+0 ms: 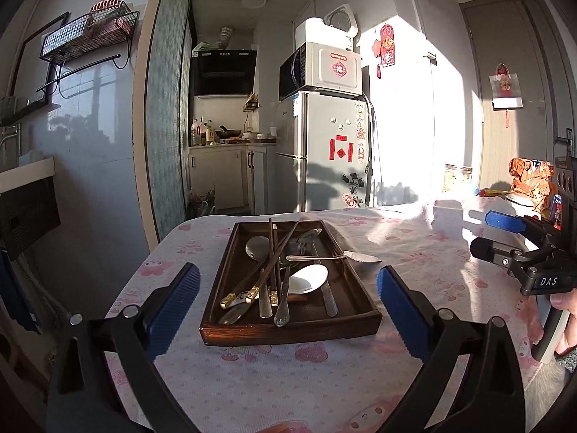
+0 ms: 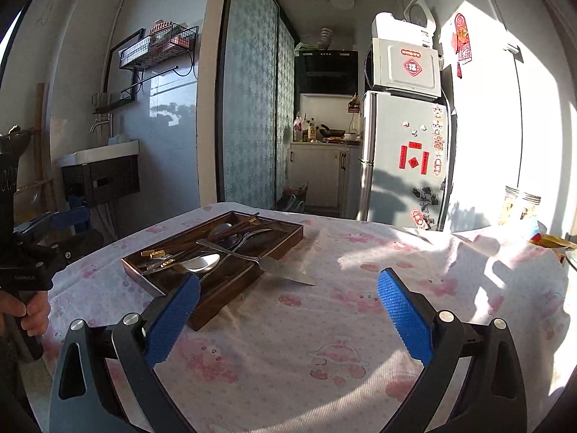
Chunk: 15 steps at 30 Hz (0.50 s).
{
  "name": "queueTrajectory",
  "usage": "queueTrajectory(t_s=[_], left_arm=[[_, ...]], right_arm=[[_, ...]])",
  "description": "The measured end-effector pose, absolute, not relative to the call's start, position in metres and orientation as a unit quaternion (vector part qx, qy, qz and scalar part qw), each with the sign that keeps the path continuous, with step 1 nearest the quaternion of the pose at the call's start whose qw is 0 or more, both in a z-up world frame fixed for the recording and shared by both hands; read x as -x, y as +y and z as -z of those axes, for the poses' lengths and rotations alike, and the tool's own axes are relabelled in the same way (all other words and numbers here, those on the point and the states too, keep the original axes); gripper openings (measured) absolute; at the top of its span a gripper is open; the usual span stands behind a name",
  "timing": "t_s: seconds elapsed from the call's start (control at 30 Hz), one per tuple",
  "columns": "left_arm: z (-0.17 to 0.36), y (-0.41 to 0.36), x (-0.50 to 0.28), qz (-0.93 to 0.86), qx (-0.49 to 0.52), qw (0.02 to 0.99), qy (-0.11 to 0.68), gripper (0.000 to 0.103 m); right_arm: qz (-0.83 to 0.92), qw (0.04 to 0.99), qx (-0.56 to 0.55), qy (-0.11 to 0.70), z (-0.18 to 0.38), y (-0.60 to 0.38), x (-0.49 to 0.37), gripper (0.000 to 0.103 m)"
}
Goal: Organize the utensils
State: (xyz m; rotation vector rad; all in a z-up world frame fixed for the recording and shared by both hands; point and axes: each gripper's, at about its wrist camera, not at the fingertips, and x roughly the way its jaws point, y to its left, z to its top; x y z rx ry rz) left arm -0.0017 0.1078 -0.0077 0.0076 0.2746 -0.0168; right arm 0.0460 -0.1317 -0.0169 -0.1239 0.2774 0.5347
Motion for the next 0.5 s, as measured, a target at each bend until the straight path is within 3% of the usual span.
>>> queueTrajectory(t_s=[0.5], left_arm=[[0.0078,0.1075,0.0017,0.008,-0.004,0.991,0.137,0.1]], right_arm=[[-0.266,0.952,0.06,0.137,0.0167,-0.1321,-0.046,0.1]])
